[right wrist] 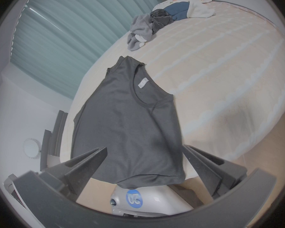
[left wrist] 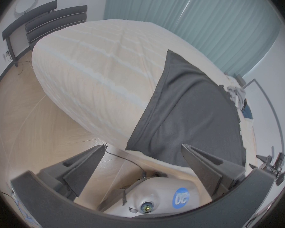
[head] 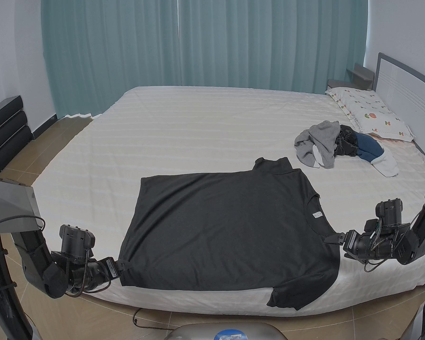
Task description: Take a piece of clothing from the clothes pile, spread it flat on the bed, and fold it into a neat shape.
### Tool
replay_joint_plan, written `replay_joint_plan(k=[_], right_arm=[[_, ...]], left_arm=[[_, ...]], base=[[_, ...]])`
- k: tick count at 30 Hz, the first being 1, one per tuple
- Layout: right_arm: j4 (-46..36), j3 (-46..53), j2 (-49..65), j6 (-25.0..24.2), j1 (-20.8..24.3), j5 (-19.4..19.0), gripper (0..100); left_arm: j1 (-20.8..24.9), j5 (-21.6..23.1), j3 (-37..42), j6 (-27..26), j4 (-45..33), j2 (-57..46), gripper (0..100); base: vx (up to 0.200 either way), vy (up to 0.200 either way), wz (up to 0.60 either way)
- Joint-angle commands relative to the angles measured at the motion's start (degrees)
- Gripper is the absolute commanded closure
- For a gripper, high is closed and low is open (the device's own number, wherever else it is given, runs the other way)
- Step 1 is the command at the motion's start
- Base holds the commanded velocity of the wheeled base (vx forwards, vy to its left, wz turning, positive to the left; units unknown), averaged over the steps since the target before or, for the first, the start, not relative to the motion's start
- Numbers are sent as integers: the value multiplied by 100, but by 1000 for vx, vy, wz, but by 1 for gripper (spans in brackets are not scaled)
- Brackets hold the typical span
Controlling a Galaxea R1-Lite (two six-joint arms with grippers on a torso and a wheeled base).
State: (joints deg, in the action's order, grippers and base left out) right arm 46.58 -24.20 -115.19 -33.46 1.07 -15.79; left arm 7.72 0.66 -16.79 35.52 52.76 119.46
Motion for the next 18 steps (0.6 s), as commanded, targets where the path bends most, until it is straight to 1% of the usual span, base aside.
replay_joint_plan(k=[1,4,13,18], right_arm=[[9,-94,172,-178,33,-21,0],[0,-155,190,-389,42,-21,0],[0,-147,181,-433,156,-21,0],[9,-155,190,-433,156,-21,0]], left_arm=[[-227,31,-202,306,6,-151,0],[-271,31,-308,447,-55,-142,0],[-271,48,-316,447,-38,-107,0],[-236,40,-325,473,-3,-142,0]], base=[[0,200,0],[0,200,0],[0,200,0],[0,0,0]])
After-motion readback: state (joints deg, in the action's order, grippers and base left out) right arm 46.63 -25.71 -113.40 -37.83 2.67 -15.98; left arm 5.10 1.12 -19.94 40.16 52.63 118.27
